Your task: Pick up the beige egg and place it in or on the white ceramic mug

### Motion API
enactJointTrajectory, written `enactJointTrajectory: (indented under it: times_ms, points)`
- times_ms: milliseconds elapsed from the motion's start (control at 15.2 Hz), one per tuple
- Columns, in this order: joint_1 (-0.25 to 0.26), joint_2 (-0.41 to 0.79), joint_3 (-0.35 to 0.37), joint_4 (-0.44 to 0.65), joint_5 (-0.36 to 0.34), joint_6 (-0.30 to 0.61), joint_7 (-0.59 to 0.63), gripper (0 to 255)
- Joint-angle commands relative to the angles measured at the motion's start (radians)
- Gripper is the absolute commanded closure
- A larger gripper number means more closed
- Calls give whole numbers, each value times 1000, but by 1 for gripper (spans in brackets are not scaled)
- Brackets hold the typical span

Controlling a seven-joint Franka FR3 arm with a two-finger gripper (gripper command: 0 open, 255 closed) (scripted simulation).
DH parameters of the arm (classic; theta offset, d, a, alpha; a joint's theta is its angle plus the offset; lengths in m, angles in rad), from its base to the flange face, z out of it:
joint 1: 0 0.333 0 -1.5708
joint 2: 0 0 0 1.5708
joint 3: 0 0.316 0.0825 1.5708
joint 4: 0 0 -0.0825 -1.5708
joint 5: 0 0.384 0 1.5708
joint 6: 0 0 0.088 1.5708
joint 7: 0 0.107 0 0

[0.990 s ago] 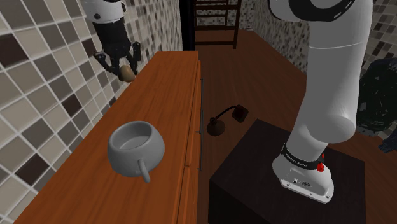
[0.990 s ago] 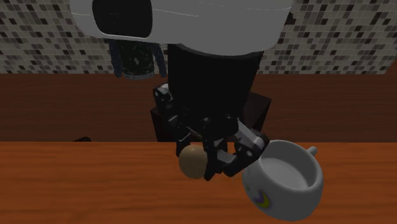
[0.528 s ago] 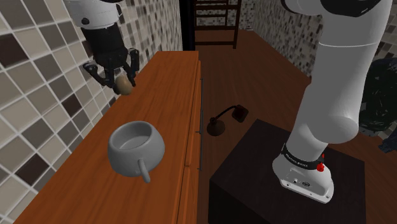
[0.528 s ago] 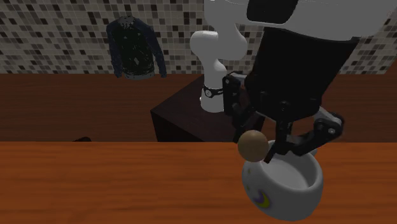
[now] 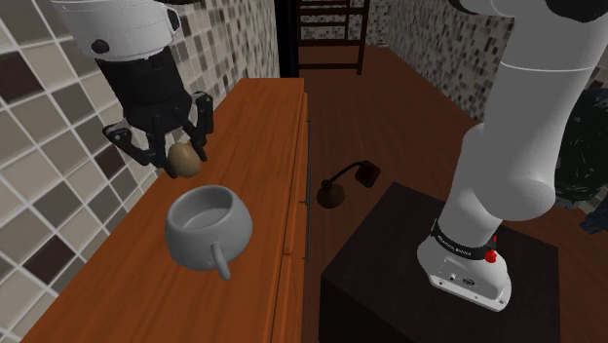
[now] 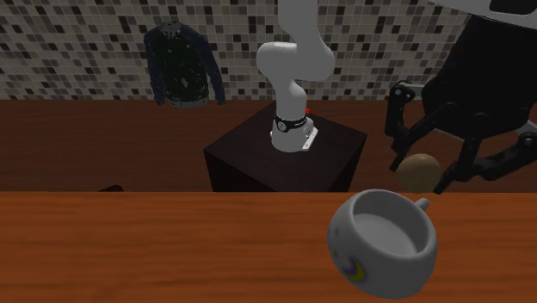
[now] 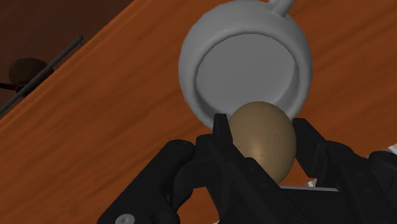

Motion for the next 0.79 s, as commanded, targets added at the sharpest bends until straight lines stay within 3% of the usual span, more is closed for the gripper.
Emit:
enactJointTrajectory:
  times_ms: [0, 726]
  points:
    - [11, -11, 10, -25, 5, 13, 25, 255]
    - [7, -10, 7, -172, 1, 160, 39, 255]
